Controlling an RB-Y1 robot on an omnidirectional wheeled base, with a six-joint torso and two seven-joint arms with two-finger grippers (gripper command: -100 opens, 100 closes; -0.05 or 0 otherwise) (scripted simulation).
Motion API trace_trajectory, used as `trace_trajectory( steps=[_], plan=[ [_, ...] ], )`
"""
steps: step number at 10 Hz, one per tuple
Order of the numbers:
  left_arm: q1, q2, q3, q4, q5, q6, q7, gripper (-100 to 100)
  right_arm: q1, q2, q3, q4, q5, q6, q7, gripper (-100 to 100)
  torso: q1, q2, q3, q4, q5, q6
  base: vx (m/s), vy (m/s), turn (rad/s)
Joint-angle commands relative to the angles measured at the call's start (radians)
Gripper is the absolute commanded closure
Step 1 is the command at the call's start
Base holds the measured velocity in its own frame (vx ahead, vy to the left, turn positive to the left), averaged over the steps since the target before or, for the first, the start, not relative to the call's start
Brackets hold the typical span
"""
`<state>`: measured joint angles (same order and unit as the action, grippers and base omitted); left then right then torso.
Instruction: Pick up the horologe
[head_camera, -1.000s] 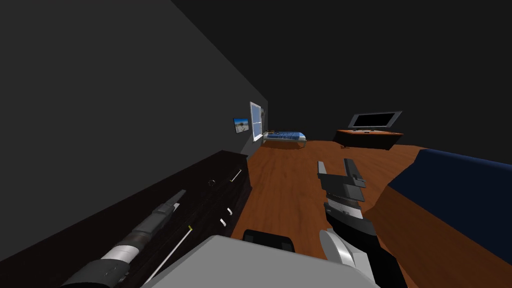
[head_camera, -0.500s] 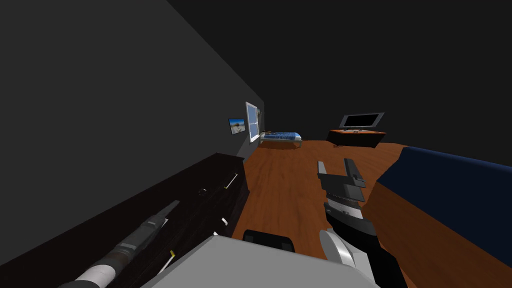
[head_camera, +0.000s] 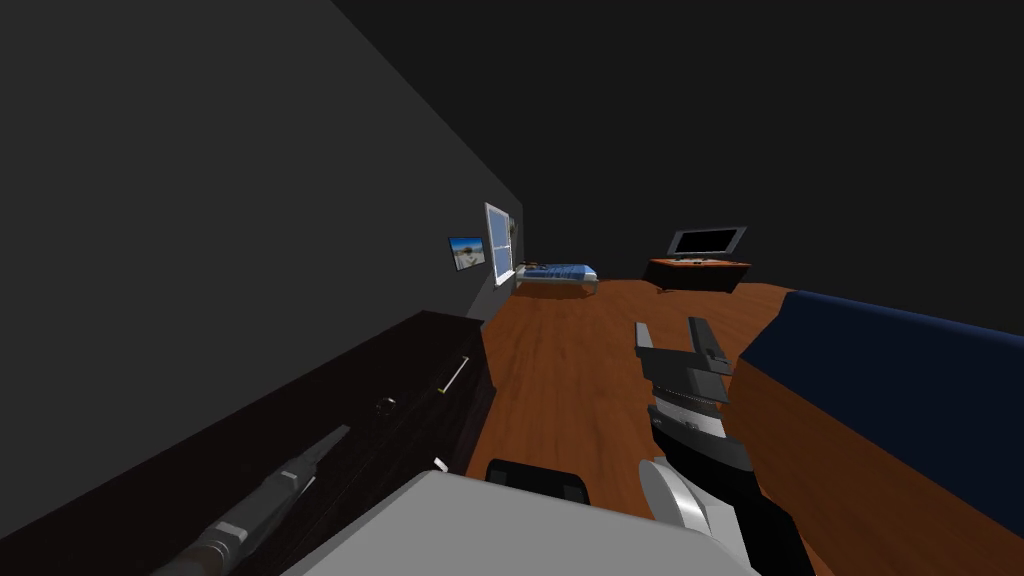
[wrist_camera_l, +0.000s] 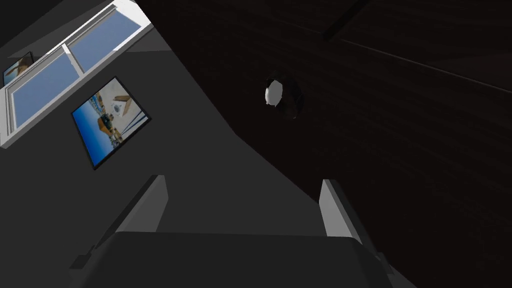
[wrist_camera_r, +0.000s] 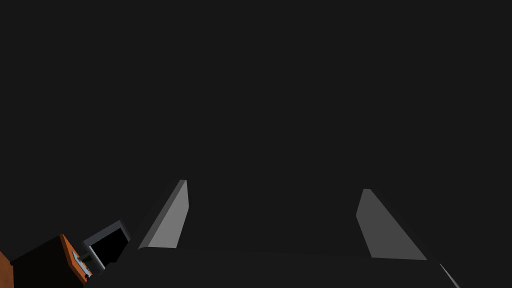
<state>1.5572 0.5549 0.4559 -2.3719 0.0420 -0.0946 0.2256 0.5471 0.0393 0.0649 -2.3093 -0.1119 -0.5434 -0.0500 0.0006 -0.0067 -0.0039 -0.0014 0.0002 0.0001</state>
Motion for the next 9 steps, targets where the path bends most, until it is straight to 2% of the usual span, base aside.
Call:
trace_trajectory(
  steps=[1,2,3,5,6,9],
  plan=[
    [0.033,0.01,-0.002,0.001,-0.001,0.009,0.013,-100,0.0,0.0,0.0,0.0,0.0,0.0,0.0,0,0.0,0.0,0.0,0.0,0.0,0.0,0.108,0.025,-0.06],
    [0.072,0.026,-0.016,-0.004,-0.007,0.033,0.032,-100,0.0,0.0,0.0,0.0,0.0,0.0,0.0,0,0.0,0.0,0.0,0.0,0.0,0.0,0.119,0.041,-0.09],
    [0.079,0.026,-0.016,-0.004,-0.007,0.033,0.032,-100,0.0,0.0,0.0,0.0,0.0,0.0,0.0,0,0.001,0.0,0.0,0.0,0.0,0.0,0.09,0.04,-0.067],
    [0.153,0.056,-0.049,-0.014,-0.021,0.081,0.069,-100,0.0,0.0,0.0,0.0,0.0,0.0,0.0,0,0.001,0.001,0.001,0.0,0.0,0.0,0.127,0.055,-0.138],
    [0.166,0.056,-0.049,-0.014,-0.021,0.081,0.069,-100,0.0,0.0,0.0,0.0,0.0,0.0,0.0,0,0.003,-0.002,-0.001,0.0,0.001,0.0,0.136,0.067,-0.048],
    [0.28,0.095,-0.102,-0.032,-0.042,0.147,0.123,-100,0.0,0.0,0.0,0.0,0.0,0.0,0.0,0,0.002,-0.003,-0.002,-0.001,0.0,0.0,0.166,0.068,-0.131]
  ],
)
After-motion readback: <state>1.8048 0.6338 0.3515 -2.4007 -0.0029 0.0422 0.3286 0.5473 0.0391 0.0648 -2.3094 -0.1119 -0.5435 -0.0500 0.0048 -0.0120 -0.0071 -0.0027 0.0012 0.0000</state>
